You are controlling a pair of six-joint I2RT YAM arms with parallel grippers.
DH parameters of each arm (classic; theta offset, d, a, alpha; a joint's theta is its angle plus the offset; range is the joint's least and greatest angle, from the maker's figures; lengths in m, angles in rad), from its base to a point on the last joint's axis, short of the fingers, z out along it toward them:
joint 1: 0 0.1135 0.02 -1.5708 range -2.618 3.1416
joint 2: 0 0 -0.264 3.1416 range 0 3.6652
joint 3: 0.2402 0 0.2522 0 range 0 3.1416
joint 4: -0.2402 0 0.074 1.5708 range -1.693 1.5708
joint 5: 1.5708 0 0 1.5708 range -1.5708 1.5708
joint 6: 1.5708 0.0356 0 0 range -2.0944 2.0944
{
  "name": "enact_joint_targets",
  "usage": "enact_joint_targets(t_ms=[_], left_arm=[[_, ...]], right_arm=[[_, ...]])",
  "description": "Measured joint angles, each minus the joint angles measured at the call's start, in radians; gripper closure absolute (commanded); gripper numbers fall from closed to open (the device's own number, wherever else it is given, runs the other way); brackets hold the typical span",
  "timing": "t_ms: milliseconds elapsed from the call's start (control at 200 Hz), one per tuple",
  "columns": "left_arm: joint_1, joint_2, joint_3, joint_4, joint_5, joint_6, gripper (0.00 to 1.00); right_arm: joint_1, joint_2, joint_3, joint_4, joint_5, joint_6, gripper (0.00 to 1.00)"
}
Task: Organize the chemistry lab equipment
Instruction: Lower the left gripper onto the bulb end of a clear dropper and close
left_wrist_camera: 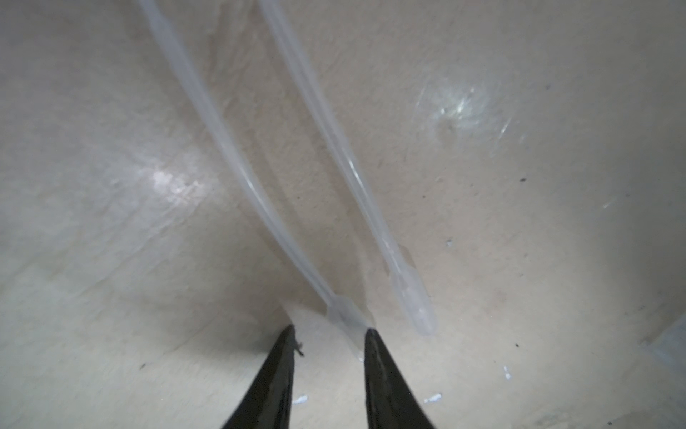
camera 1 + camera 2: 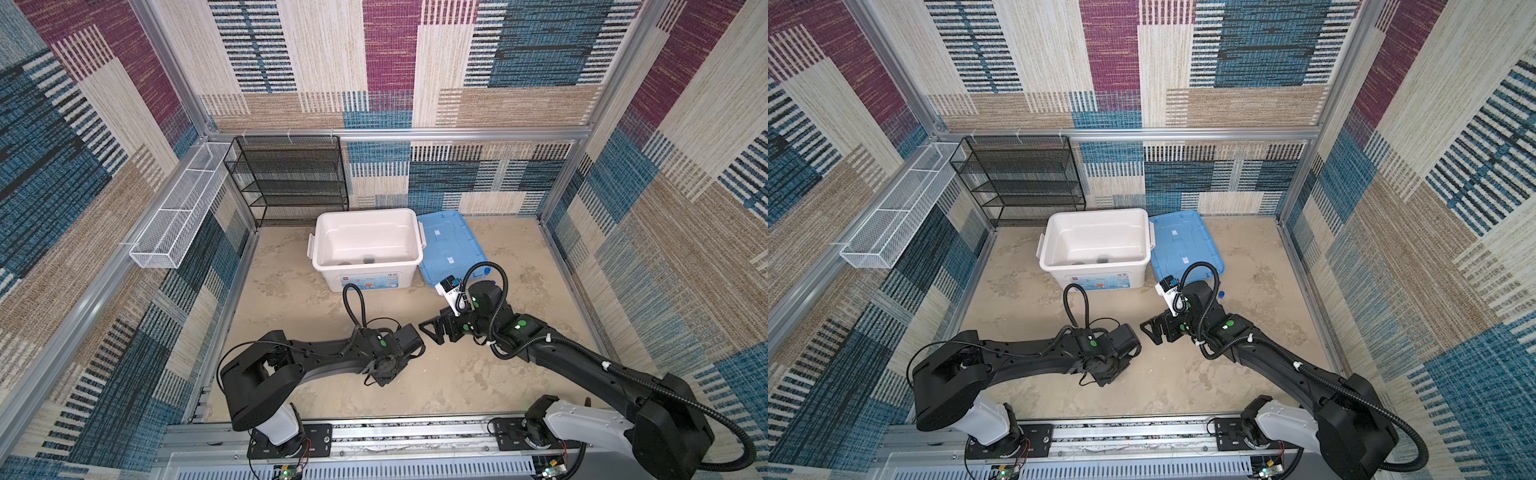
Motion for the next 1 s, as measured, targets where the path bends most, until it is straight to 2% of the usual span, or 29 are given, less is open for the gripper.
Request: enact_joint_targets(t_ms=[351,646,901,1002], left_arm=[[0.001,-0.070,-0.018,0.022,-0.008,-0.001,0.65],[0.005,-0.025,-0.031,0.058,-0.005,-0.006,0.65],[0.007,-0.007,-0.025,0.037,0.006,-0.007,0.76],[0.006,-0.019,-0.031,0.039,0.012,-0.007,0.86]], right_arm=[[0.000,0.005,-0.002,0.004,0.000,0.000,0.01],[0.000,0.011,-0.006,0.010,0.000,0.000,0.01],[0.000,0.011,-0.007,0.010,-0.001,0.001,0.00],[0.000,0.011,-0.008,0.010,-0.001,0.001,0.00]])
